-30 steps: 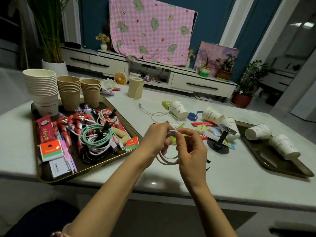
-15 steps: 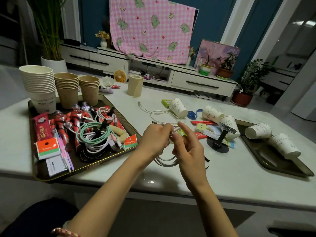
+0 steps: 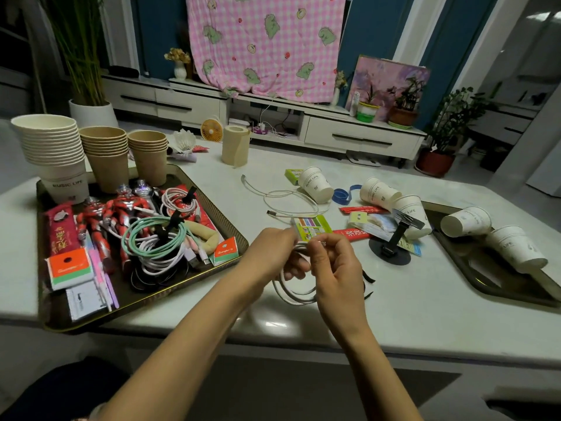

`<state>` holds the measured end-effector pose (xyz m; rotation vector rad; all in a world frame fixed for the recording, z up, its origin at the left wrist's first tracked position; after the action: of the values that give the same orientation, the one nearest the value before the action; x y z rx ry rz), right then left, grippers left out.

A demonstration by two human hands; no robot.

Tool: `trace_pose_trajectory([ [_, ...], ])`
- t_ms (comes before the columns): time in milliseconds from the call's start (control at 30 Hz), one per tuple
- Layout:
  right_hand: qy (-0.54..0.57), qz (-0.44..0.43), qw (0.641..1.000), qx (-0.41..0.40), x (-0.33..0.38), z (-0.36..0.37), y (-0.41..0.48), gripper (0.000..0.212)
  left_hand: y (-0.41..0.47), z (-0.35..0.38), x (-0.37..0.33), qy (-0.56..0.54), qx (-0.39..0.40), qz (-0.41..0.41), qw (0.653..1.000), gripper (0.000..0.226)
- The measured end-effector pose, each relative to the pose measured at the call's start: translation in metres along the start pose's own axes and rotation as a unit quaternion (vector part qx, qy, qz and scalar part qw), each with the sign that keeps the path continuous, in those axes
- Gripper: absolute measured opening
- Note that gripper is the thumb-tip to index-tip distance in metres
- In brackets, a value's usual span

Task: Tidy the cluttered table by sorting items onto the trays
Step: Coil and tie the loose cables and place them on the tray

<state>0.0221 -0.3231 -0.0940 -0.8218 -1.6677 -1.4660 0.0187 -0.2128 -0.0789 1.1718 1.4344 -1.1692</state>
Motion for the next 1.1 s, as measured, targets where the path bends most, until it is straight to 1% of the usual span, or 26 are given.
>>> trace_pose_trajectory([
  [33, -0.006, 0.002, 1.000, 0.009, -0.002, -0.003, 0.001, 0.012, 0.001, 0.000, -0.001, 0.085, 0.020, 0.022, 0.996, 0.033],
  [67, -0.012, 0.003, 1.000, 0.018, -0.003, -0.007, 0.003, 0.013, 0.002, 0.001, -0.003, 0.146, 0.039, 0.052, 0.987, 0.035],
  [100, -0.013, 0.006, 1.000, 0.023, -0.005, -0.013, 0.005, 0.013, 0.004, 0.005, -0.002, 0.172, 0.063, 0.076, 0.980, 0.037],
  [133, -0.012, 0.006, 1.000, 0.028, -0.006, -0.018, 0.007, 0.014, 0.004, 0.008, -0.001, 0.165, 0.090, 0.087, 0.978, 0.039],
  [200, -0.023, 0.010, 0.999, 0.040, -0.009, -0.026, 0.011, 0.012, 0.005, 0.015, 0.005, 0.113, 0.141, 0.073, 0.981, 0.040],
  [300, -0.032, 0.026, 0.997, 0.062, -0.017, -0.029, 0.016, 0.010, 0.012, 0.020, 0.014, 0.048, 0.163, 0.033, 0.985, 0.036],
  [367, -0.026, 0.046, 0.995, 0.083, -0.019, -0.034, 0.024, 0.008, 0.017, 0.025, 0.017, 0.016, 0.159, 0.020, 0.987, 0.034],
  [400, -0.019, 0.056, 0.994, 0.091, -0.018, -0.038, 0.031, 0.009, 0.020, 0.024, 0.016, 0.010, 0.143, 0.020, 0.990, 0.034],
  [433, -0.008, 0.067, 0.994, 0.081, -0.018, -0.048, 0.038, 0.011, 0.024, 0.024, 0.015, 0.011, 0.121, 0.023, 0.992, 0.034],
  [500, -0.013, 0.079, 0.997, 0.021, -0.017, -0.076, 0.052, 0.014, 0.031, 0.016, 0.011, 0.025, 0.057, 0.039, 0.997, 0.034],
  [533, -0.052, 0.074, 0.996, -0.008, -0.018, -0.092, 0.054, 0.014, 0.035, 0.010, 0.010, 0.032, 0.022, 0.050, 0.998, 0.035],
  [567, -0.105, 0.072, 0.992, -0.014, -0.020, -0.100, 0.055, 0.013, 0.037, 0.000, 0.008, 0.038, -0.015, 0.059, 0.997, 0.036],
  [600, -0.160, 0.079, 0.984, 0.002, -0.025, -0.108, 0.053, 0.010, 0.040, -0.004, 0.008, 0.040, -0.042, 0.061, 0.996, 0.036],
  [633, -0.203, 0.094, 0.974, 0.036, -0.031, -0.108, 0.049, 0.007, 0.042, -0.010, 0.009, 0.035, -0.057, 0.053, 0.996, 0.036],
  [700, -0.256, 0.101, 0.957, 0.096, -0.039, -0.104, 0.038, 0.007, 0.043, -0.011, 0.013, 0.014, -0.040, 0.020, 0.999, 0.036],
  [733, -0.269, 0.082, 0.953, 0.113, -0.038, -0.100, 0.033, 0.008, 0.043, -0.009, 0.015, 0.011, -0.020, 0.002, 1.000, 0.036],
  [800, -0.286, 0.035, 0.947, 0.140, -0.036, -0.089, 0.028, 0.012, 0.042, -0.005, 0.020, 0.012, 0.007, -0.020, 1.000, 0.035],
  [867, -0.300, 0.008, 0.938, 0.170, -0.037, -0.078, 0.027, 0.016, 0.042, -0.003, 0.021, 0.012, 0.009, -0.026, 1.000, 0.035],
  [933, -0.321, -0.006, 0.932, 0.170, -0.041, -0.073, 0.034, 0.020, 0.041, -0.003, 0.020, 0.012, 0.009, -0.026, 1.000, 0.035],
  [1000, -0.344, 0.000, 0.925, 0.162, -0.048, -0.075, 0.047, 0.024, 0.039, -0.002, 0.019, 0.015, 0.013, -0.025, 0.999, 0.035],
  [1033, -0.361, 0.013, 0.916, 0.177, -0.054, -0.077, 0.053, 0.026, 0.038, -0.002, 0.018, 0.019, 0.016, -0.023, 0.999, 0.035],
  [1100, -0.401, 0.047, 0.883, 0.239, -0.067, -0.079, 0.061, 0.026, 0.037, -0.001, 0.018, 0.029, 0.023, -0.020, 0.999, 0.035],
])
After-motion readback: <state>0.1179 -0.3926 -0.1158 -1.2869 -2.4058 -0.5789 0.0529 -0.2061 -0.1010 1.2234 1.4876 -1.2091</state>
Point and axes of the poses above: each hand's wrist, its own y-axis towards the middle knuckle, its own z-axis out of the palm, x = y × z, the point moved 5 cm from there along y, towards the middle knuckle, and after that the axes turned 5 degrees about y, right-handed, at the moved point
